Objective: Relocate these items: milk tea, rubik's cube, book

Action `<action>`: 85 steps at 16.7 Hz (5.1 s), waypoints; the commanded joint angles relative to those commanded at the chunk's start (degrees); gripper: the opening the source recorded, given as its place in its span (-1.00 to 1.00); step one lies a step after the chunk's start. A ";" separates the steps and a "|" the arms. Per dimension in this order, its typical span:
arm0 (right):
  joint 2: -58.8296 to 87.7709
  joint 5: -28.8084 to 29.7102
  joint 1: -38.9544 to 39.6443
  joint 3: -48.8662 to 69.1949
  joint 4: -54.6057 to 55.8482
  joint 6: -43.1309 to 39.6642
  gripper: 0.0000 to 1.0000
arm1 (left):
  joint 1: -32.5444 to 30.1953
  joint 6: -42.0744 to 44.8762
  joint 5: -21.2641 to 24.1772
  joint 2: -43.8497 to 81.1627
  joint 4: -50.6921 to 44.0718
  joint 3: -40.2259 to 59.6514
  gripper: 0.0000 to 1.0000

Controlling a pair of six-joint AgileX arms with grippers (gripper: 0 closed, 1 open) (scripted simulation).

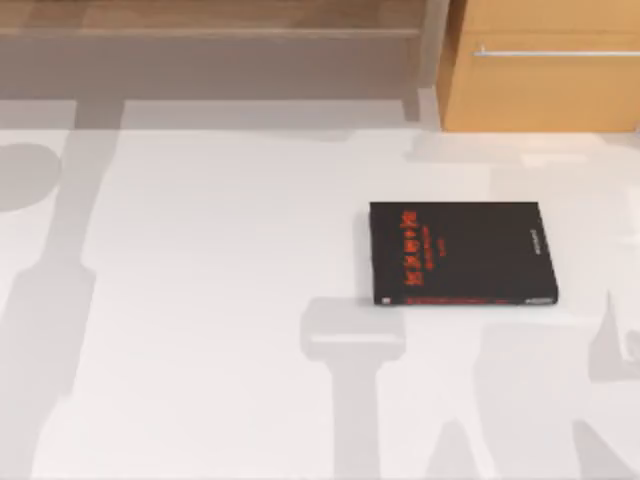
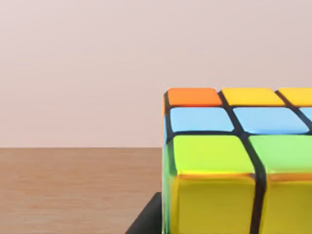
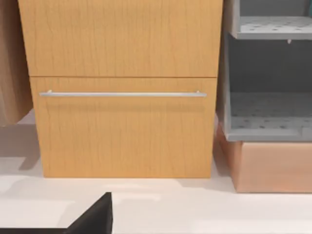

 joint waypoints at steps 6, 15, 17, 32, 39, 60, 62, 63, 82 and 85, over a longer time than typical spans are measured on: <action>0.00 0.00 0.00 0.00 0.00 0.00 1.00 | -0.25 0.91 -2.07 7.17 -5.51 7.35 -1.00; 0.00 0.00 0.00 0.00 0.00 0.00 1.00 | -0.25 0.91 -2.07 7.17 -5.51 7.35 -0.10; 0.00 0.00 0.00 0.00 0.00 0.00 1.00 | -0.25 0.91 -2.07 7.17 -5.51 7.35 0.21; 0.00 0.00 0.00 0.00 0.00 0.00 1.00 | -0.15 0.96 -2.07 6.93 -5.46 7.11 1.00; 0.00 0.00 0.00 0.00 0.00 0.00 1.00 | -0.07 0.94 -2.10 0.05 -3.53 -1.73 1.00; 0.00 0.00 0.00 0.00 0.00 0.00 1.00 | 0.83 -0.58 -2.61 -73.05 -8.70 -71.49 1.00; 0.00 0.00 0.00 0.00 0.00 0.00 1.00 | 0.98 -0.65 -2.69 -83.46 -9.22 -81.21 1.00; 0.00 0.00 0.00 0.00 0.00 0.00 1.00 | 1.05 -0.60 -2.73 -87.81 -9.34 -85.26 1.00; 16.15 -3.90 -4.04 12.21 4.89 -0.06 1.00 | 1.31 0.05 -2.87 -101.76 -9.05 -98.16 1.00; 31.13 -6.99 -7.46 22.24 8.91 -0.09 1.00 | 1.31 0.05 -2.87 -101.76 -9.05 -98.16 1.00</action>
